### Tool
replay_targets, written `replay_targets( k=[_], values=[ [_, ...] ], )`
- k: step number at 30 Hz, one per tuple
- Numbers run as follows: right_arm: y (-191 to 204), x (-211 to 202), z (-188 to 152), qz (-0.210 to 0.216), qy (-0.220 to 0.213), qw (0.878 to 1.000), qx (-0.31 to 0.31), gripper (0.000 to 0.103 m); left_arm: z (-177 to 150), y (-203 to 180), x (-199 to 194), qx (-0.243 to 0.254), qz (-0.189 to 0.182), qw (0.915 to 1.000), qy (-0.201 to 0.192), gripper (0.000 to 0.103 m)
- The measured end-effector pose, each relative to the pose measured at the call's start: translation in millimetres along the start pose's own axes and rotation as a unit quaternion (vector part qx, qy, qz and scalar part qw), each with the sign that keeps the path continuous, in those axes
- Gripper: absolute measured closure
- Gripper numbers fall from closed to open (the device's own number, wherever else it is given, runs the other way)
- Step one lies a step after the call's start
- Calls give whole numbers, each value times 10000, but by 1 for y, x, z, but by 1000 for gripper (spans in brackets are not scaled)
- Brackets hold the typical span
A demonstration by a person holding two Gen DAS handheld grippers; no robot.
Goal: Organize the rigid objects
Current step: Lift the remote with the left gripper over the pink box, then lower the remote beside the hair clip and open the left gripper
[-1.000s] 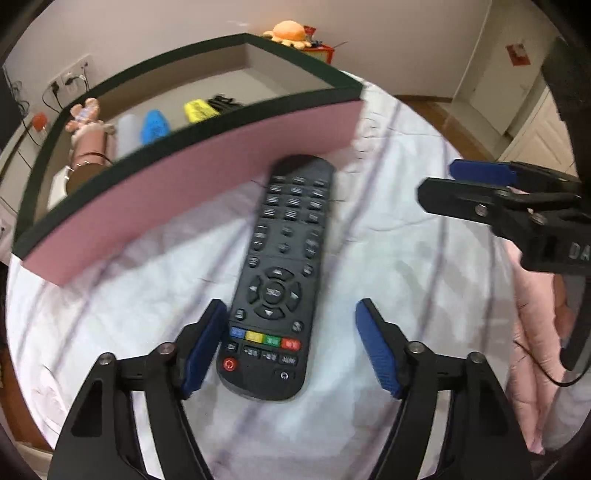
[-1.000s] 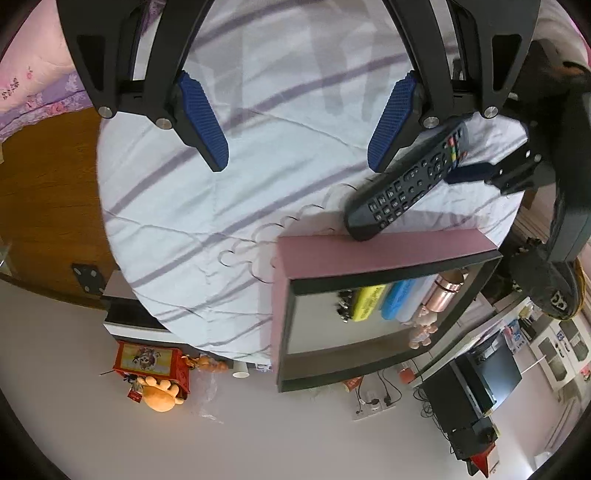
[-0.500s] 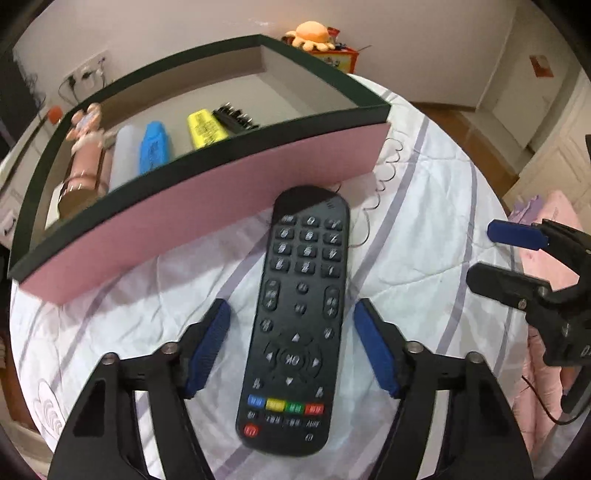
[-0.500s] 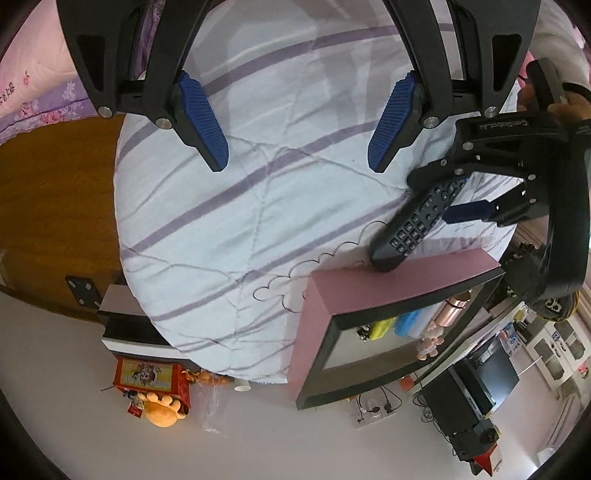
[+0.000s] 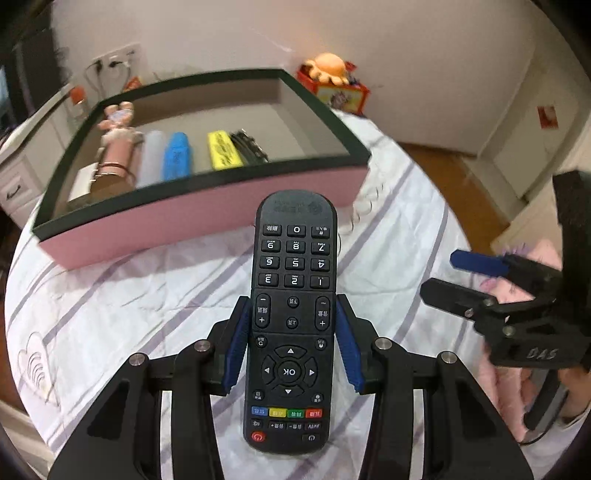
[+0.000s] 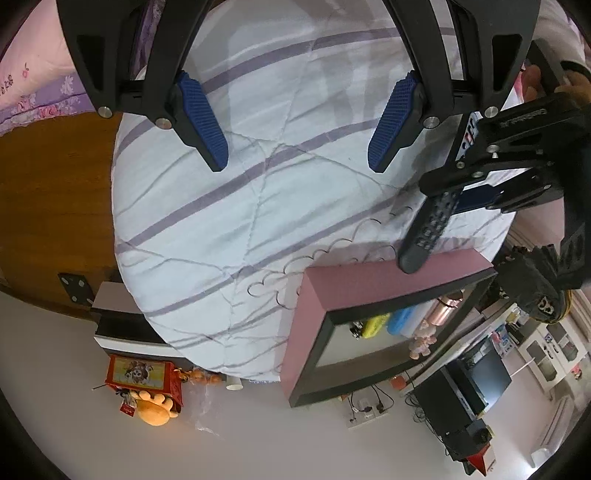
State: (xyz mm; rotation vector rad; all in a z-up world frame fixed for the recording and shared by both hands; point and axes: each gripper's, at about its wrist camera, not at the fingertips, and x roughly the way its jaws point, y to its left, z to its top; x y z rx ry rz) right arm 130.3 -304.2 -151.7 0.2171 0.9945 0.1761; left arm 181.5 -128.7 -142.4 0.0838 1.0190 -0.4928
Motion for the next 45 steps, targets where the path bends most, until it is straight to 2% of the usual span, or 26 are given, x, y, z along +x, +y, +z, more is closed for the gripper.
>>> replay_targets(
  k=[8,10,19,24,27,29,30,31,35,39,42,45],
  values=[
    [5,-11,19,133,-245,9995,-117,23,36,-1,-15,-416,151,9981,-431,59],
    [3,-12,23,168,-287,9994,-118,23,44,0,-14,-484,0,9977,-479,60],
    [-17,-7,38,217,-279,9994,-51,23,92,-3,-1,-460,-13,9975,-540,60],
    [-24,-2,45,253,-260,9993,-22,23,125,-3,16,-469,-254,9978,-402,60],
    [-28,4,49,318,-242,9992,-33,23,140,-1,31,-483,-266,9981,-292,61],
    [-30,7,51,317,-205,9993,-51,23,150,0,44,-498,-354,9980,-178,67],
    [-30,8,52,317,-197,9993,-52,23,154,1,51,-533,-397,9977,-126,73],
    [-31,10,53,321,-194,9993,-49,23,157,2,58,-543,-431,9976,-75,74],
    [-35,21,55,327,-86,9994,-43,23,164,2,88,-551,-345,9976,244,74],
    [-38,28,56,316,-6,9995,-46,23,168,4,94,-600,-394,9972,230,74],
    [-40,31,57,315,14,9995,-38,23,169,5,100,-595,-288,9975,268,73],
    [-41,33,58,318,31,9995,-26,23,168,11,95,-691,-345,9966,292,69]
  ],
)
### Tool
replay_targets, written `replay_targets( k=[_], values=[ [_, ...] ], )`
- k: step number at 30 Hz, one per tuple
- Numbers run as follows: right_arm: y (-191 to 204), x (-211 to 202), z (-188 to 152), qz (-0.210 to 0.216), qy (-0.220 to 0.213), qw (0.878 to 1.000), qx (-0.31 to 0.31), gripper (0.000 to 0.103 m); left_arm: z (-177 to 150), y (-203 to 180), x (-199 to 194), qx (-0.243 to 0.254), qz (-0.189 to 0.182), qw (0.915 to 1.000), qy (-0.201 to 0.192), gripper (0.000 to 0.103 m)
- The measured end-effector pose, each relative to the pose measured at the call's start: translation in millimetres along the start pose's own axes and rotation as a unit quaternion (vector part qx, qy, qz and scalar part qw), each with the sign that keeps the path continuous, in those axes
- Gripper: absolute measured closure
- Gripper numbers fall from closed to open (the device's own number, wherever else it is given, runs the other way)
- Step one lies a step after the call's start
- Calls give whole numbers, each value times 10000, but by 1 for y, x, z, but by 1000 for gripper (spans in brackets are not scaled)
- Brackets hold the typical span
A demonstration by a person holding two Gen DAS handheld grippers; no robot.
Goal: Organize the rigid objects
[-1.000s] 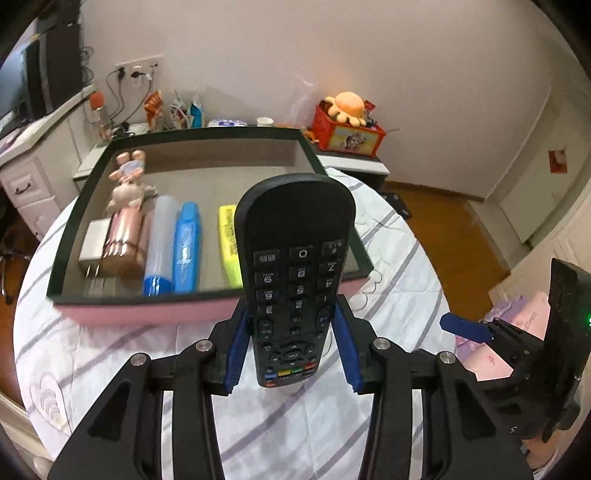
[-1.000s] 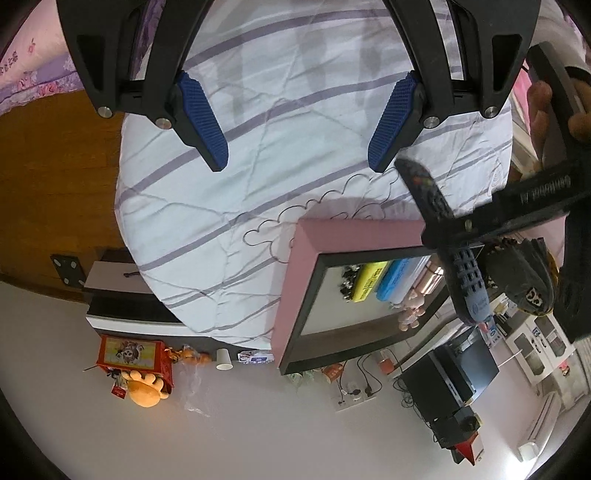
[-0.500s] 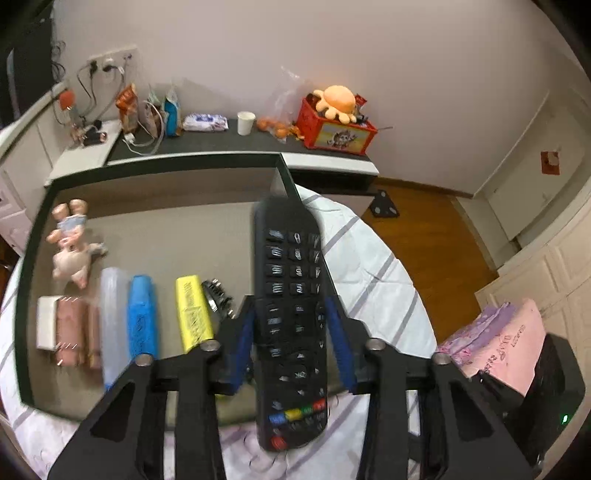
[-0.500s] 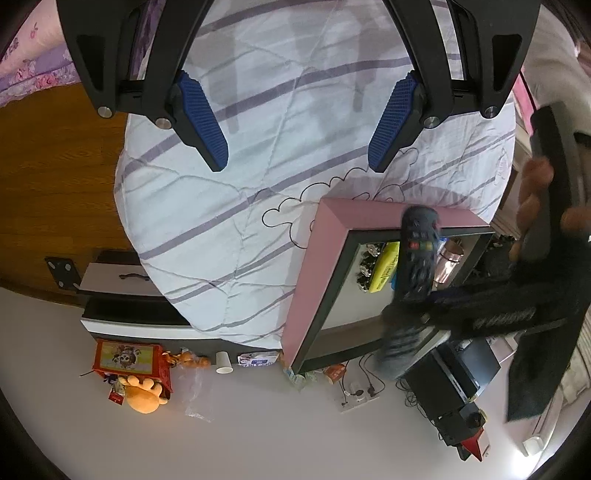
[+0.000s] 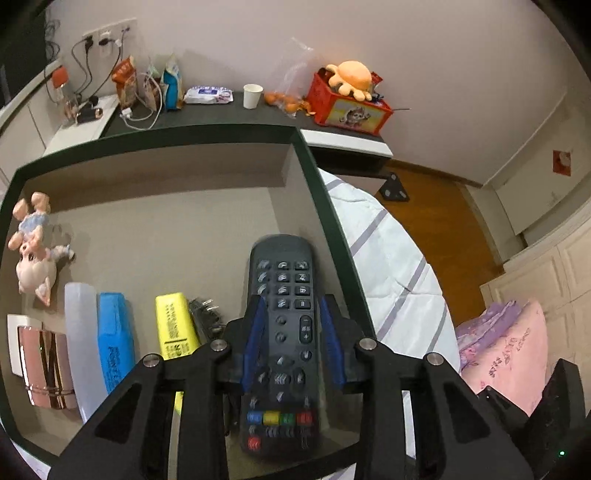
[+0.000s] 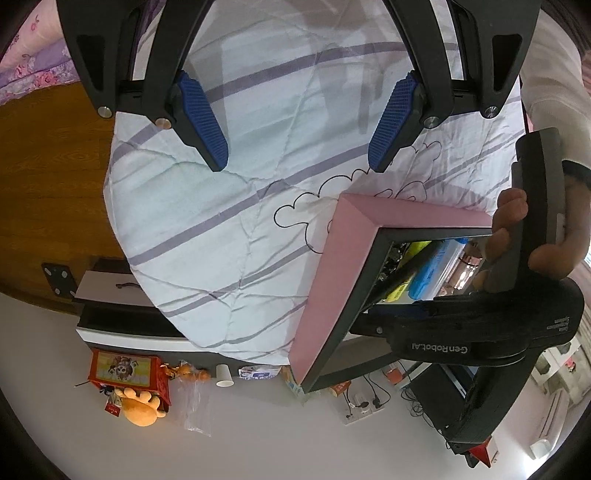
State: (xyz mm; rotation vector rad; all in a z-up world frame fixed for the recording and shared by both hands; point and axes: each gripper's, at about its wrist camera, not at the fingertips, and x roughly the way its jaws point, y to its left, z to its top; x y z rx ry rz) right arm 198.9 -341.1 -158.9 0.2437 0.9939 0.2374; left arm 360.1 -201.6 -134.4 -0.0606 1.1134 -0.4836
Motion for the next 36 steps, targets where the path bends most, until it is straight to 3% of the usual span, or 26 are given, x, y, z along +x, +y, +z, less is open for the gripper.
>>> replay_targets(
  k=[5,7,11,14,19,25,27,29,36],
  values=[
    [3,1,0,25,1,10000,-34,23,-15,10,-32,7,178,9996,-231,56],
    [5,2,0,39,15,10000,-57,23,-23,13,-37,130,388,9991,-145,43],
    [9,2,-1,65,33,9999,-105,23,-40,17,-38,134,380,9992,21,40],
    [11,-1,-3,59,21,9999,-106,23,-50,16,-50,181,489,9985,-181,38],
    [21,-11,-1,3,-70,9998,-206,23,-71,14,-80,407,735,9952,-505,19],
    [52,-27,11,-85,-258,9982,-542,23,-100,34,-117,353,1053,9908,-776,5],
    [67,-33,16,-160,-345,9969,-682,23,-108,44,-132,260,1213,9883,-885,3],
    [84,-39,21,-314,-412,9952,-827,16,-112,52,-142,183,1179,9884,-944,1],
    [132,-47,42,-478,-549,9921,-1025,13,-117,80,-171,-150,1200,9858,-1166,0]
  ],
)
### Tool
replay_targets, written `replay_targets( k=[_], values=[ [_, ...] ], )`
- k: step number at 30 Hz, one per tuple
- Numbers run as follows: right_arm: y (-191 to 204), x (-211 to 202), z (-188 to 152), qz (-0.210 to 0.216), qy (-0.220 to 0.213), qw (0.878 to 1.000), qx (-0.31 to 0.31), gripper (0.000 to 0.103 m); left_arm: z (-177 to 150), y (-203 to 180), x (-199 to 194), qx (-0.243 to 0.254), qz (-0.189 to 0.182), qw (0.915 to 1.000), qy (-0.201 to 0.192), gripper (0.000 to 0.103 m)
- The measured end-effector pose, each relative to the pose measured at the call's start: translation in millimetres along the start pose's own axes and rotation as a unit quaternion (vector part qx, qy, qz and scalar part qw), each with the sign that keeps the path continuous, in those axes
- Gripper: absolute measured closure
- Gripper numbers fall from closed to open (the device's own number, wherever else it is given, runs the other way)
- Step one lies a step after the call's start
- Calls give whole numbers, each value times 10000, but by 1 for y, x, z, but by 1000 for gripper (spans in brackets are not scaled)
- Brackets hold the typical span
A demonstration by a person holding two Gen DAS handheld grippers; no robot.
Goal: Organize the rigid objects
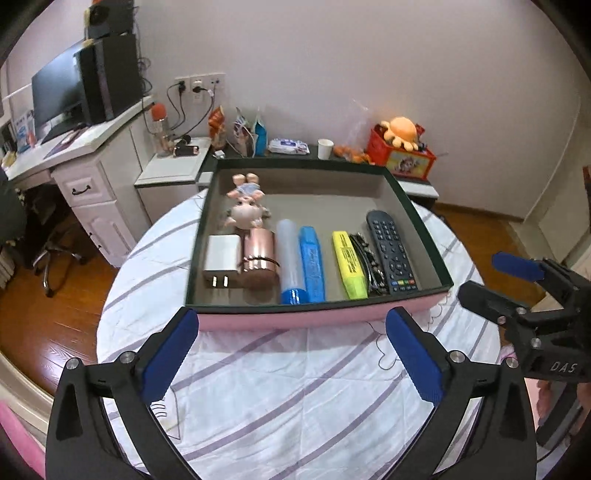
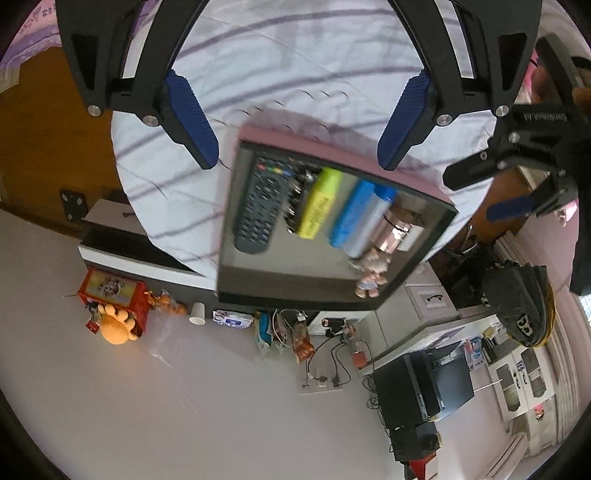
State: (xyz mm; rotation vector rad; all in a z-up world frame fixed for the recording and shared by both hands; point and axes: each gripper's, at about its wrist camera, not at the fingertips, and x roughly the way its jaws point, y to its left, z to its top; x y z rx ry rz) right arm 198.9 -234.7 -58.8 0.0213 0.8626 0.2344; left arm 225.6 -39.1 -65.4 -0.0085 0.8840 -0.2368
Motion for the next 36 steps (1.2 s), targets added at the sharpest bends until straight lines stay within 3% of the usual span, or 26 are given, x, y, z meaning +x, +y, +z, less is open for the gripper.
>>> replay_targets(
  k=[4,6,14,36],
  values=[
    [15,7,15,20,91,9999,56,11,5,2,-2,6,182,9998,-12,0],
    [21,12,22,-52,180,9998,80,0,9,3,0,4,367,9993,-23,0],
    [30,14,37,-244,230,9994,126,0,24,18,14,-170,141,9997,59,0],
    [17,43,44,-418,491,9977,231,0,42,4,46,149,473,9985,216,0]
  ],
)
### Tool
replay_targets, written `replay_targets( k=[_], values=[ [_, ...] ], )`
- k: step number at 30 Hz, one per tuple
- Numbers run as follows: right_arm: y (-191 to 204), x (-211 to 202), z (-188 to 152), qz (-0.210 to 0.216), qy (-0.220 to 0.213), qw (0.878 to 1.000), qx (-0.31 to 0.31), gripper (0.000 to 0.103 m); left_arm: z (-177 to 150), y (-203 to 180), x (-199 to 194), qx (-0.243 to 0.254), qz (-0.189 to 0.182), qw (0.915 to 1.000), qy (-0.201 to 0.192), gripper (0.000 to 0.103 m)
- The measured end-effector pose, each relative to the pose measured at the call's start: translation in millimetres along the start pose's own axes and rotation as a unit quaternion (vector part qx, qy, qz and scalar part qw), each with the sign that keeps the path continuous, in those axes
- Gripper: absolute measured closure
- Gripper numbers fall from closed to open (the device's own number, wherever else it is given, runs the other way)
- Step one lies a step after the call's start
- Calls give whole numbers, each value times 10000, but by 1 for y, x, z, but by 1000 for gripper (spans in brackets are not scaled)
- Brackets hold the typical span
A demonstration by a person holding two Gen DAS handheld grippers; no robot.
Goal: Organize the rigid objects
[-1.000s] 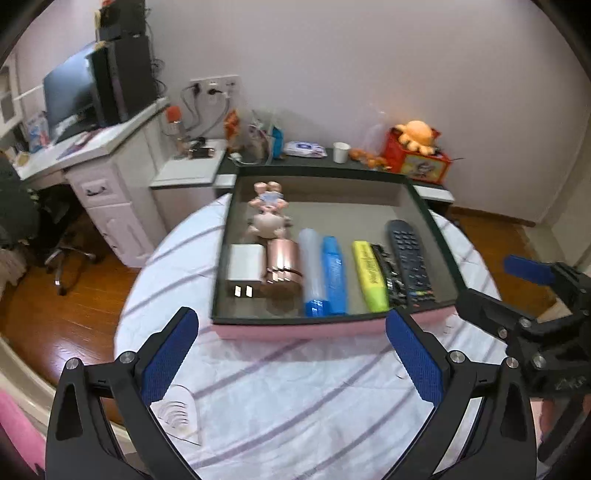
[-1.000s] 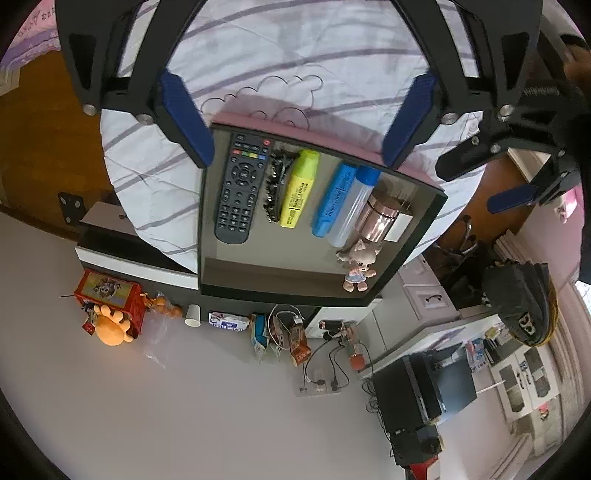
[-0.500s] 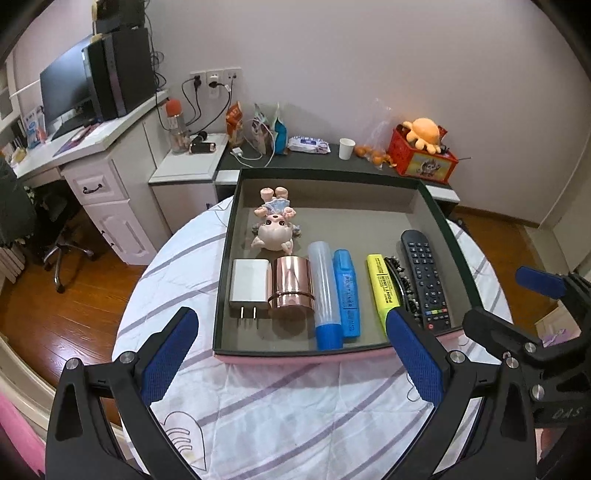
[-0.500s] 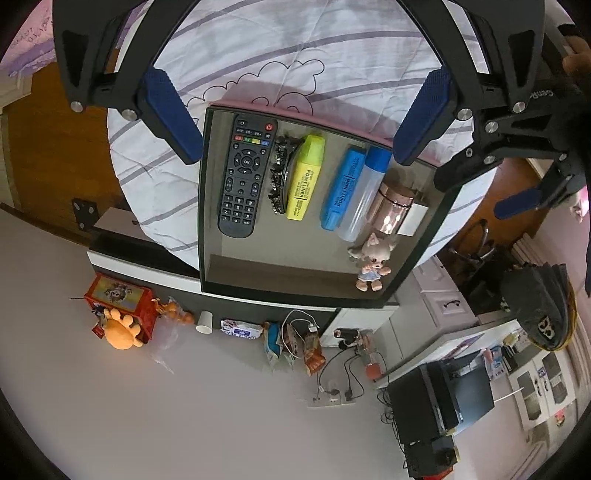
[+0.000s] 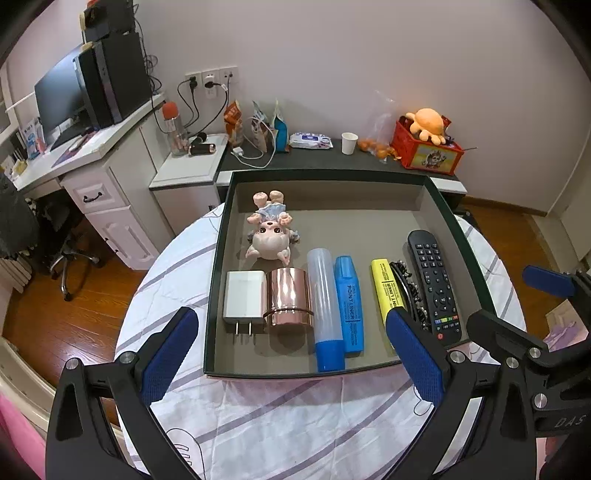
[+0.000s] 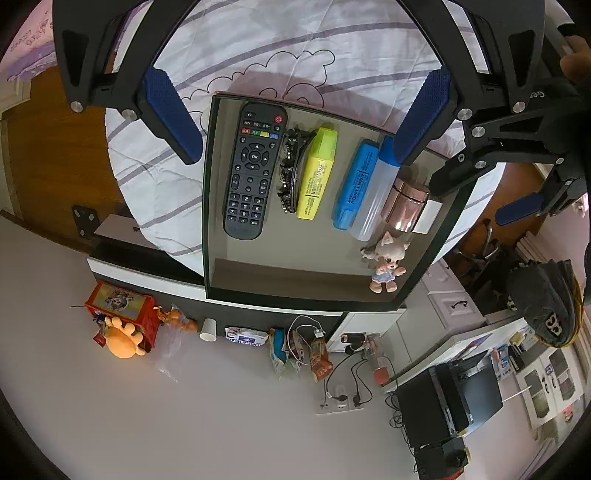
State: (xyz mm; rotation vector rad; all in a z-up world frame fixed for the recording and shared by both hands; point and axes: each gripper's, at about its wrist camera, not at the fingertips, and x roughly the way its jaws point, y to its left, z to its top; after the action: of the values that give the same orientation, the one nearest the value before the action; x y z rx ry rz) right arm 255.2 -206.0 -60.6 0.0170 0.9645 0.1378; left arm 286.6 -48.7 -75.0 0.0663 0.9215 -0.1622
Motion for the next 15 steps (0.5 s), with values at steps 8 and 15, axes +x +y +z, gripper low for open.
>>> replay_targets(
  k=[8,15],
  values=[
    [-8,-2,-4,67,-97,9999,106,0,1,-7,-7,41,83,9999,-116,0],
    [-10,-16,-6,80,-275,9996,81,0,0,-13,-25,68,149,9993,-338,0]
  ],
)
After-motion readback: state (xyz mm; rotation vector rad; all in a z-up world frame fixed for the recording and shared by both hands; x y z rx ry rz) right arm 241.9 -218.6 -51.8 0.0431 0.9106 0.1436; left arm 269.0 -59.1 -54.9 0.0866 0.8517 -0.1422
